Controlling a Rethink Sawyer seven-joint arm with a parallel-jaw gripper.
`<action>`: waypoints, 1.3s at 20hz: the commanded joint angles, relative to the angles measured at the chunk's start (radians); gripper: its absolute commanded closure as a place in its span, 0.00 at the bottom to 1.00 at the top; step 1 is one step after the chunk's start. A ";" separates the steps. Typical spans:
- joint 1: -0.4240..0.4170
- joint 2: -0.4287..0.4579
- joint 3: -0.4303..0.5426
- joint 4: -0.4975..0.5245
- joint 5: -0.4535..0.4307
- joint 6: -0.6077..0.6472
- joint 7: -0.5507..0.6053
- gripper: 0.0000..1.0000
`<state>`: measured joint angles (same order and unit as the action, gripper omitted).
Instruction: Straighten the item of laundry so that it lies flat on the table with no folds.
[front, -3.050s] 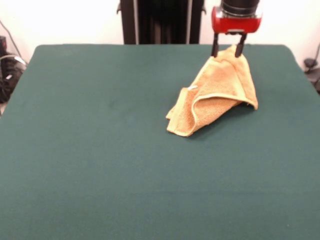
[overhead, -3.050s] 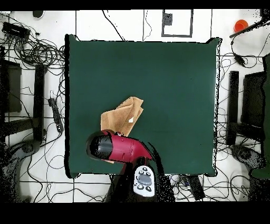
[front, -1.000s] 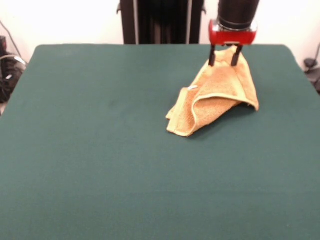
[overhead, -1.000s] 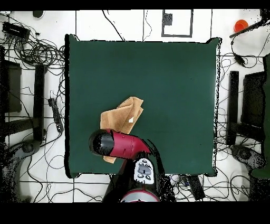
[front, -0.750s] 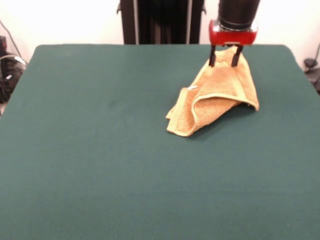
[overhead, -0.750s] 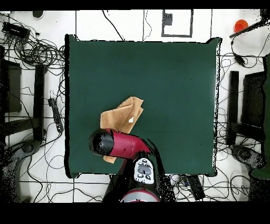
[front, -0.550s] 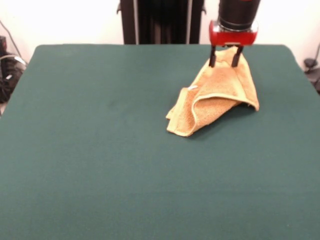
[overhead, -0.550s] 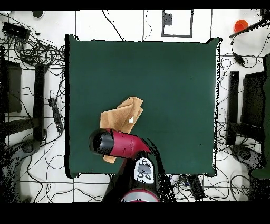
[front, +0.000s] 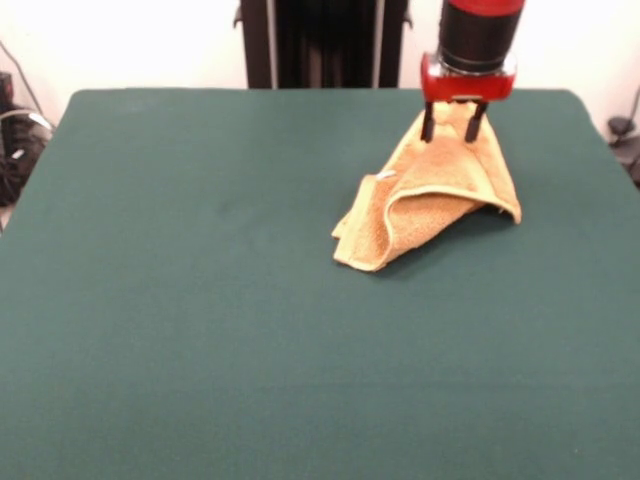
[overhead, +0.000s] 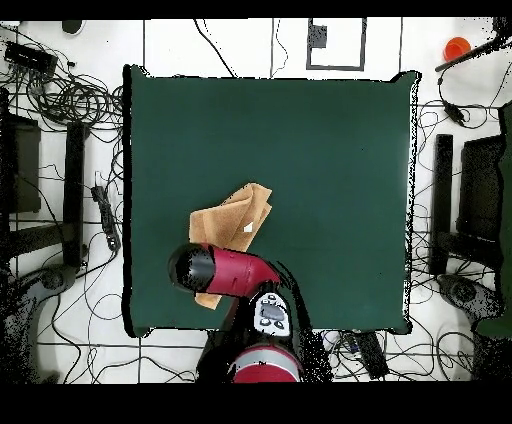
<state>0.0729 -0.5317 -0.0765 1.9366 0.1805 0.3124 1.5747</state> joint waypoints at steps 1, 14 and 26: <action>0.066 0.004 -0.003 -0.059 0.048 -0.005 0.253 0.00; 0.096 0.018 -0.031 -0.101 0.080 0.016 0.266 0.00; 0.004 0.036 0.080 -0.072 0.066 -0.048 0.217 0.00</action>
<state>0.0740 -0.5212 -0.1049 1.9087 0.1921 0.3126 1.5747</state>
